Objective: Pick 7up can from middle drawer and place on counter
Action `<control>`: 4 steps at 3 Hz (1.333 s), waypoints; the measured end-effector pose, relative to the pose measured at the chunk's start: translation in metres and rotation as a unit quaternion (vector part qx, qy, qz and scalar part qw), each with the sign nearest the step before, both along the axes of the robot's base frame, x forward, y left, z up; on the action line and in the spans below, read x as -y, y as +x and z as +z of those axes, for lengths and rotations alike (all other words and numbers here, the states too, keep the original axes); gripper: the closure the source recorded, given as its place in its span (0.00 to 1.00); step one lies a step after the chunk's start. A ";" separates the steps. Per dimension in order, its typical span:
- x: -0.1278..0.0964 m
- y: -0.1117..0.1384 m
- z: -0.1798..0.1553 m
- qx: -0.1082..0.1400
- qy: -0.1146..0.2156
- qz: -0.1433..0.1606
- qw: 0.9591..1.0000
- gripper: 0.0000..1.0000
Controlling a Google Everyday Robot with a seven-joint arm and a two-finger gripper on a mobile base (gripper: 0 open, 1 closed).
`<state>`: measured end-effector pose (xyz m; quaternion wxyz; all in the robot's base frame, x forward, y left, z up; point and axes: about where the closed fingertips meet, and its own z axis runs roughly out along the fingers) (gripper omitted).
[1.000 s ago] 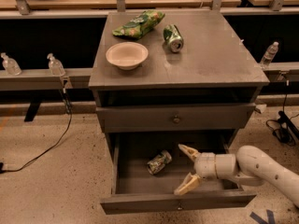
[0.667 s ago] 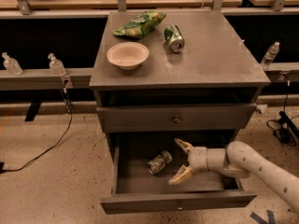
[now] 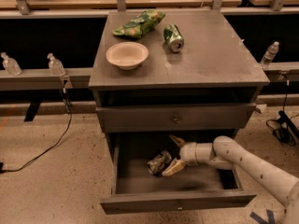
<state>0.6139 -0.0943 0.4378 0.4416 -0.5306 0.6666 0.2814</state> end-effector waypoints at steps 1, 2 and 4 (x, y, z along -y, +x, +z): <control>0.003 0.015 -0.030 -0.004 -0.021 -0.010 1.000 0.00; 0.005 0.025 -0.057 0.000 -0.041 -0.015 0.999 0.00; -0.004 0.028 -0.068 0.031 -0.035 0.024 0.999 0.49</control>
Offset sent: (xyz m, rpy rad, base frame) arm 0.0374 -0.0143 -0.0879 -0.1312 -0.0139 -0.0488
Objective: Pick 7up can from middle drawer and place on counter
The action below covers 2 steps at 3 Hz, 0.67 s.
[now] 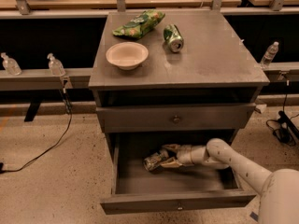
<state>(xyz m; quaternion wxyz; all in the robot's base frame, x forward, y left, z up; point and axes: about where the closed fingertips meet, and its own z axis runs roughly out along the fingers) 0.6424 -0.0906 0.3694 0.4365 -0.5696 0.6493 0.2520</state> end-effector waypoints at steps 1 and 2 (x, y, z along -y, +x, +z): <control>-0.004 -0.002 0.002 0.015 0.010 0.021 1.000 0.55; -0.004 -0.007 0.014 0.028 0.057 0.035 0.997 0.73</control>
Offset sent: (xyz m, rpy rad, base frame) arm -0.0194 -0.0030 0.0371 0.2548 -0.0914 0.1229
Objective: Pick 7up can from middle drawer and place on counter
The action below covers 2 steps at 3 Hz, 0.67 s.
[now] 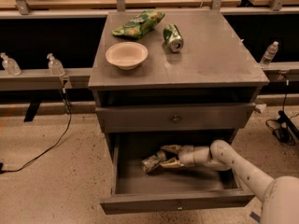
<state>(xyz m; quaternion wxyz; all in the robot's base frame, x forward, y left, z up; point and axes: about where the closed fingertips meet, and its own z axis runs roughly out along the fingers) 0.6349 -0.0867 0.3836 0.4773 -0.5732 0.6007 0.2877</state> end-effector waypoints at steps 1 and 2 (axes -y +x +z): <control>0.001 -0.018 0.033 0.017 0.055 0.025 0.998 0.96; 0.019 -0.052 0.092 0.045 0.088 0.031 0.995 1.00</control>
Offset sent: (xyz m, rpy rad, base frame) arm -0.0952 -0.0404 0.1477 0.2321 -0.1308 0.0694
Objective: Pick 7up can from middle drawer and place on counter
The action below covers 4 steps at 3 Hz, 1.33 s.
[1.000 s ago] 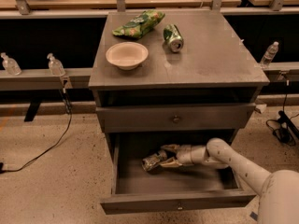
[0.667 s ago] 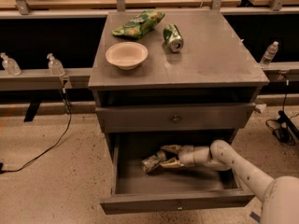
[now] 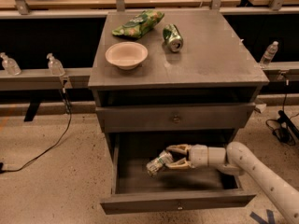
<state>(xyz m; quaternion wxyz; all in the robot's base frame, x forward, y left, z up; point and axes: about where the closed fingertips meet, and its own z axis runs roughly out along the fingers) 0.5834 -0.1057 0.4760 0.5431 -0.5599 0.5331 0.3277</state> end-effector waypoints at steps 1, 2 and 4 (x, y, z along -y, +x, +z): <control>0.008 -0.027 0.031 0.007 0.004 0.004 1.000 1.00; 0.020 -0.052 0.055 0.011 0.002 0.002 1.000 1.00; 0.061 -0.086 0.124 0.061 0.078 0.008 0.995 1.00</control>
Offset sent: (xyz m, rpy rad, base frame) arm -0.0819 -0.0420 0.0846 -0.0070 -0.0344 -0.0144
